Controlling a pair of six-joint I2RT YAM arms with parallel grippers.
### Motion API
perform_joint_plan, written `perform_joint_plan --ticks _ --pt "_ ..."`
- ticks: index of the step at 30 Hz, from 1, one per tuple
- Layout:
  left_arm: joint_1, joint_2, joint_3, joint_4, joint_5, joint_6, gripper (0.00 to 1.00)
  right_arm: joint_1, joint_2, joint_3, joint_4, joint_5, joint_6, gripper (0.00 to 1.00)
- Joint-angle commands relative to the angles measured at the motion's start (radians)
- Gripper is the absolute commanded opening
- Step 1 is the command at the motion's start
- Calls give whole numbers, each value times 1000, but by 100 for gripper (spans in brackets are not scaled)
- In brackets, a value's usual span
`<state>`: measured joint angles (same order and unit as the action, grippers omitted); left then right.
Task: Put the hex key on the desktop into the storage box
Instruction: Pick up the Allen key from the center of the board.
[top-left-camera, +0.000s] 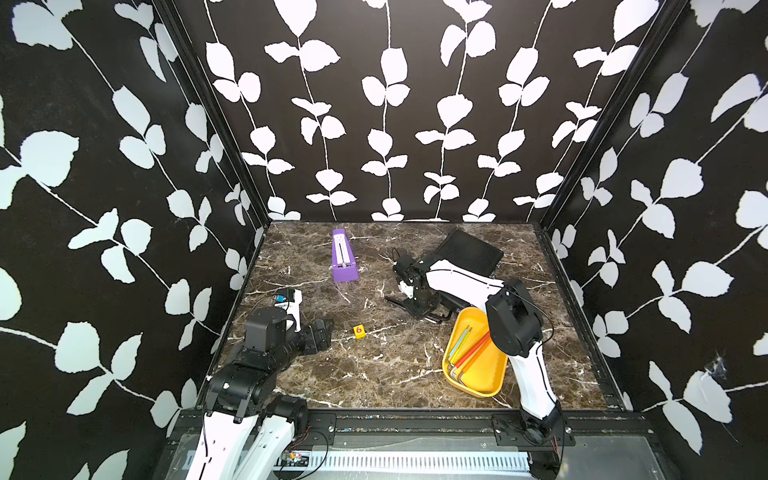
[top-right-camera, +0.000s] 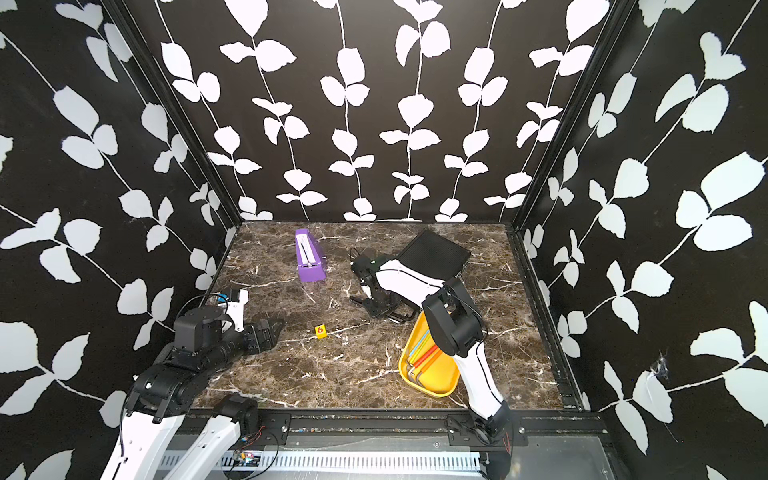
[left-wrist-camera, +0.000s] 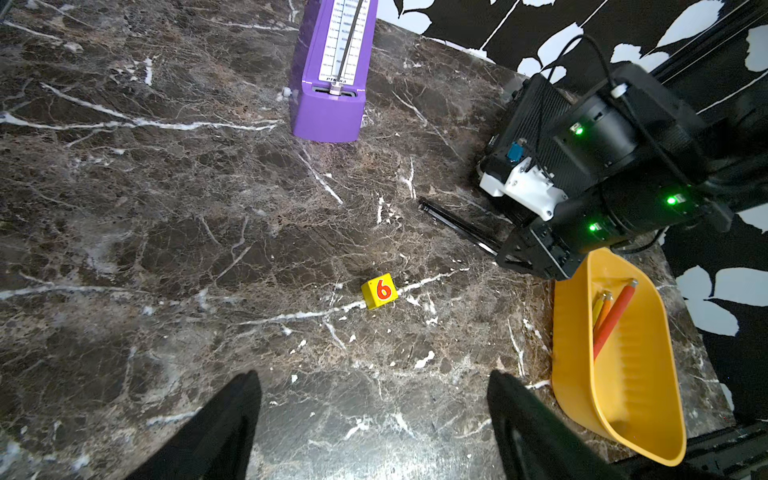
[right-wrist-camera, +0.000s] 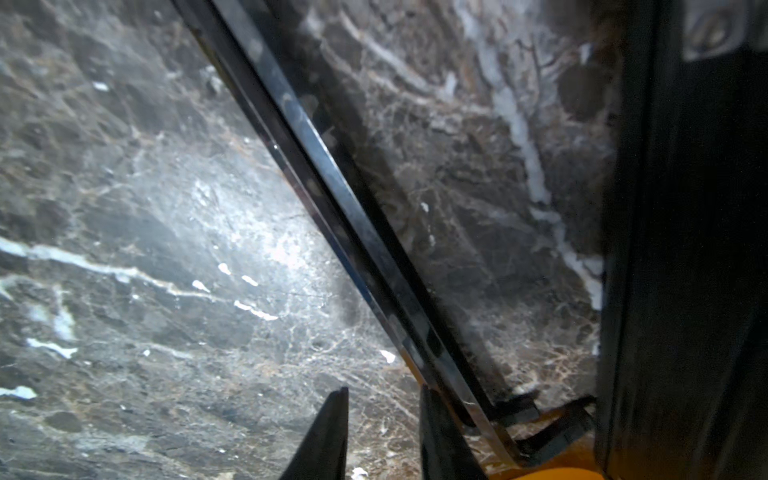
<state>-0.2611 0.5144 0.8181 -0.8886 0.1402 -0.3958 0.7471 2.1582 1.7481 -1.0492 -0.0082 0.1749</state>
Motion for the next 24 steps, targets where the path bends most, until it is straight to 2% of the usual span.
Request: perform_joint_plan --ticks 1,8,19,24 --pt "-3 9 1 0 -6 -1 86 3 29 34 -44 44 -27 32" --pt "-3 13 1 1 -2 0 86 4 66 53 -45 57 -57 32" --pt "-3 18 1 2 5 2 86 25 136 110 -91 152 -138 34" --pt "-3 21 1 2 7 2 86 50 154 114 -88 113 -201 34"
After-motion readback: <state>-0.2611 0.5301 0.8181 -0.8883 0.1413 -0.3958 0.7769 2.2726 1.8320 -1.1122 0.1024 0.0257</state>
